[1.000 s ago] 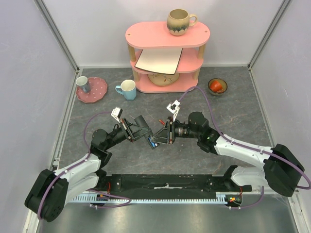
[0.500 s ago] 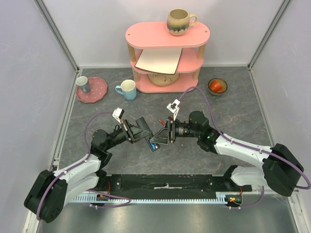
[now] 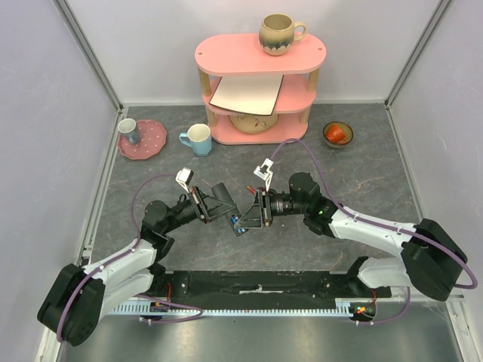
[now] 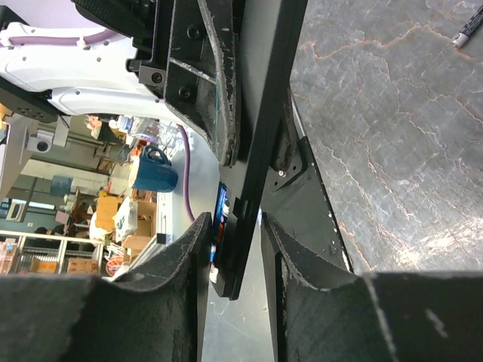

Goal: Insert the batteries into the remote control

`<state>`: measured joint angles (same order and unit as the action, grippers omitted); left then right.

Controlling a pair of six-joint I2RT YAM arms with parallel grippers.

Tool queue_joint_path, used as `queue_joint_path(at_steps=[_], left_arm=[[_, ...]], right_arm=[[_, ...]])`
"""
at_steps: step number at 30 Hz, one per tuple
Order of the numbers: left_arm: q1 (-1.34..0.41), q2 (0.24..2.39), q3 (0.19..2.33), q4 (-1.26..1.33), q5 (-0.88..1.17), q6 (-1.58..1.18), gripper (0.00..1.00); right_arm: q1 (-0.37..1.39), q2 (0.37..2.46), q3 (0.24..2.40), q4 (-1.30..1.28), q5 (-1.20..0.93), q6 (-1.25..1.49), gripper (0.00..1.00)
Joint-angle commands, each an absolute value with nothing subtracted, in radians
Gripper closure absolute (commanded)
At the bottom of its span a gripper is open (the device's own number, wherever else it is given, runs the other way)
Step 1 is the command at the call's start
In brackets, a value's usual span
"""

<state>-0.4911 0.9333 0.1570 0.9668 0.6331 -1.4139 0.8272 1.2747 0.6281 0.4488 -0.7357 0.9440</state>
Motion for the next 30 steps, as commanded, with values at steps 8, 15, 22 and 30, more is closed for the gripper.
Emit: queue_joint_path(at_steps=[8, 15, 22, 30], left_arm=[[-0.494, 0.922, 0.196, 0.991, 0.643, -1.382, 0.98], [-0.492, 0.914, 0.189, 0.963, 0.638, -1.362, 0.98], [-0.492, 0.910, 0.170, 0.943, 0.632, -1.339, 0.98], [-0.492, 0.881, 0.140, 0.899, 0.617, -1.307, 0.98]], right_arm=[[0.824, 1.315, 0.617, 0.480, -0.782, 0.972, 1.00], [0.808, 1.275, 0.661, 0.360, -0.749, 0.916, 0.45], [0.701, 1.151, 0.779, 0.089, -0.729, 0.771, 0.22], [0.612, 1.118, 0.842, -0.371, 0.140, 0.499, 0.26]])
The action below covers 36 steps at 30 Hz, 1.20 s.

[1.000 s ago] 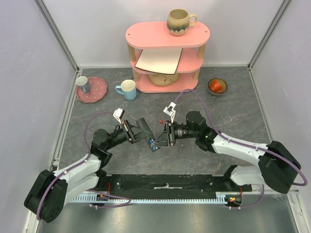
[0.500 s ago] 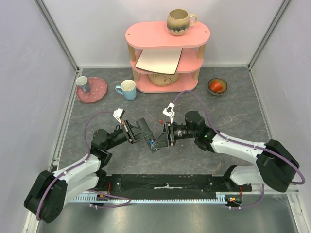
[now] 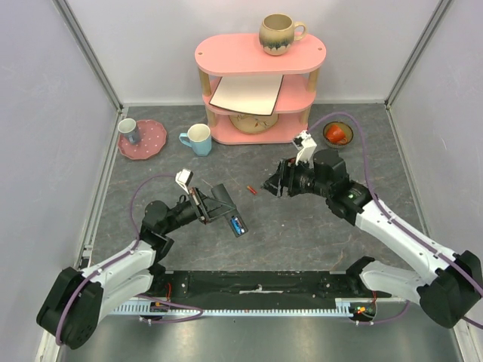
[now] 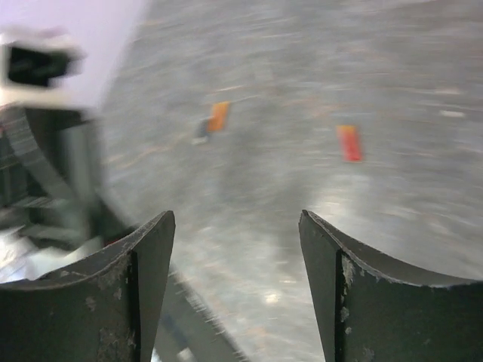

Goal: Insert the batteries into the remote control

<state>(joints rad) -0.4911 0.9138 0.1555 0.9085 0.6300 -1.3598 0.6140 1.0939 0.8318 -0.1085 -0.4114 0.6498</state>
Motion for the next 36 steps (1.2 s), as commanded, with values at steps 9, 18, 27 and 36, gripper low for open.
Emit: queue_joint_path(at_steps=[9, 18, 27, 36], left_arm=[[-0.492, 0.755, 0.083, 0.802, 0.612, -1.281, 0.98], [-0.492, 0.627, 0.041, 0.713, 0.598, -1.253, 0.98], [-0.492, 0.630, 0.037, 0.715, 0.601, -1.244, 0.98], [-0.491, 0.664, 0.048, 0.727, 0.611, -1.236, 0.98]], right_arm=[[0.535, 1.501, 0.873, -0.284, 0.419, 0.399, 0.25], [0.436, 1.690, 0.957, -0.264, 0.347, 0.371, 0.27], [0.422, 1.762, 0.977, -0.238, 0.256, 0.359, 0.31], [0.396, 1.779, 0.933, -0.230, 0.195, 0.393, 0.39]])
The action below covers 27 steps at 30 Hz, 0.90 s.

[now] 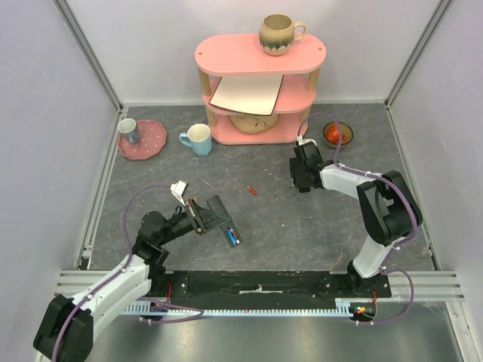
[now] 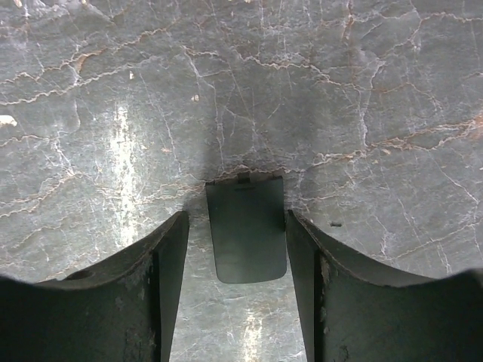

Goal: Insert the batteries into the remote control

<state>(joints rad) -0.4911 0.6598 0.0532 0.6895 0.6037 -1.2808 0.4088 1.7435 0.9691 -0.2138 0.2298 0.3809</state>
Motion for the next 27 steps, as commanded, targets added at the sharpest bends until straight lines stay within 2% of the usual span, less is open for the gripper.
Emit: queue_joint_path(at_steps=[1, 4, 7, 8, 9, 12, 13, 17, 18, 27], left_arm=[[-0.492, 0.666, 0.049, 0.729, 0.611, -1.236, 0.98], [-0.491, 0.675, 0.051, 0.732, 0.612, -1.235, 0.98], [-0.491, 0.683, 0.055, 0.738, 0.614, -1.235, 0.98], [-0.492, 0.684, 0.057, 0.739, 0.614, -1.235, 0.98], [-0.492, 0.689, 0.058, 0.739, 0.615, -1.235, 0.98], [-0.492, 0.695, 0.061, 0.742, 0.614, -1.232, 0.98], [-0.492, 0.699, 0.063, 0.742, 0.612, -1.233, 0.98], [-0.492, 0.715, 0.071, 0.755, 0.614, -1.233, 0.98], [-0.492, 0.718, 0.072, 0.756, 0.615, -1.233, 0.98], [-0.492, 0.738, 0.071, 0.778, 0.618, -1.238, 0.98]], right_arm=[[0.396, 1.778, 0.925, -0.227, 0.189, 0.396, 0.39], [0.394, 1.773, 0.908, -0.224, 0.181, 0.403, 0.41], [0.391, 1.770, 0.897, -0.225, 0.167, 0.407, 0.49], [0.390, 1.769, 0.891, -0.225, 0.166, 0.408, 0.57], [0.391, 1.761, 0.888, -0.225, 0.160, 0.410, 0.60], [0.391, 1.743, 0.876, -0.229, 0.150, 0.417, 0.66], [0.391, 1.740, 0.874, -0.232, 0.150, 0.419, 0.66], [0.393, 1.717, 0.879, -0.259, 0.141, 0.420, 0.45], [0.391, 1.713, 0.879, -0.265, 0.140, 0.422, 0.43], [0.393, 1.681, 0.880, -0.334, 0.137, 0.385, 0.43]])
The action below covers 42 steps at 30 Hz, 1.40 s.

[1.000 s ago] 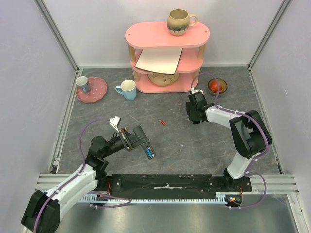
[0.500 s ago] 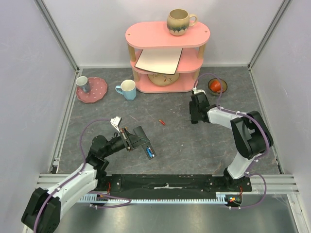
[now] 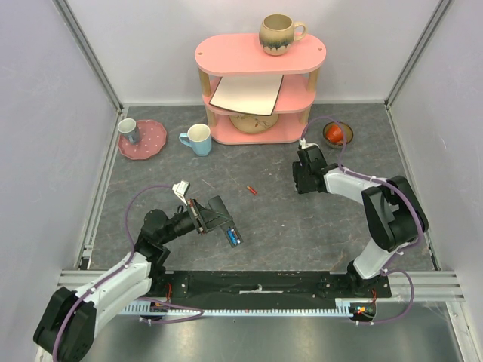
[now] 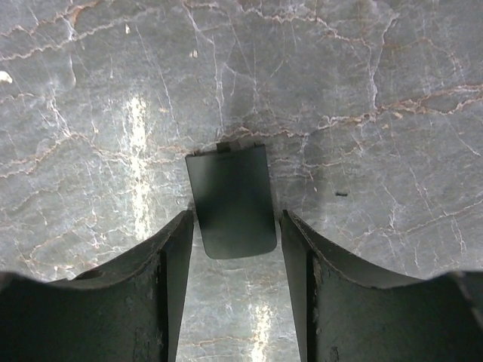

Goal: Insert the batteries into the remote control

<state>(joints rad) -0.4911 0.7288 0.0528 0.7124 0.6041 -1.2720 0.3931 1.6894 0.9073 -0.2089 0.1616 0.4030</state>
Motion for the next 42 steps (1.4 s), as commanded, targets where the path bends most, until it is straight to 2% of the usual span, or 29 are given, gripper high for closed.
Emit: queue_joint_path(at_steps=[1, 12, 18, 20, 23, 27, 34, 42], left_arm=[[-0.492, 0.739, 0.071, 0.778, 0.618, -1.236, 0.98], [-0.492, 0.736, 0.069, 0.785, 0.621, -1.241, 0.98], [-0.492, 0.732, 0.066, 0.784, 0.620, -1.241, 0.98], [-0.492, 0.732, 0.066, 0.784, 0.620, -1.241, 0.98], [-0.492, 0.732, 0.066, 0.782, 0.620, -1.243, 0.98], [-0.492, 0.730, 0.066, 0.778, 0.618, -1.241, 0.98], [-0.492, 0.770, 0.092, 0.779, 0.604, -1.226, 0.98], [-0.492, 0.936, 0.176, 0.862, 0.588, -1.220, 0.98]], right_arm=[[0.391, 1.681, 0.882, -0.344, 0.133, 0.380, 0.43], [0.394, 1.739, 0.903, -0.368, 0.080, 0.357, 0.51], [0.402, 1.756, 0.926, -0.371, 0.071, 0.345, 0.45], [0.402, 1.764, 0.933, -0.373, 0.066, 0.342, 0.46], [0.402, 1.773, 0.937, -0.377, 0.057, 0.339, 0.52], [0.403, 1.772, 0.925, -0.377, 0.048, 0.342, 0.69], [0.414, 1.611, 0.891, -0.377, 0.032, 0.379, 0.80], [0.540, 1.305, 0.902, -0.524, 0.014, 0.397, 0.81]])
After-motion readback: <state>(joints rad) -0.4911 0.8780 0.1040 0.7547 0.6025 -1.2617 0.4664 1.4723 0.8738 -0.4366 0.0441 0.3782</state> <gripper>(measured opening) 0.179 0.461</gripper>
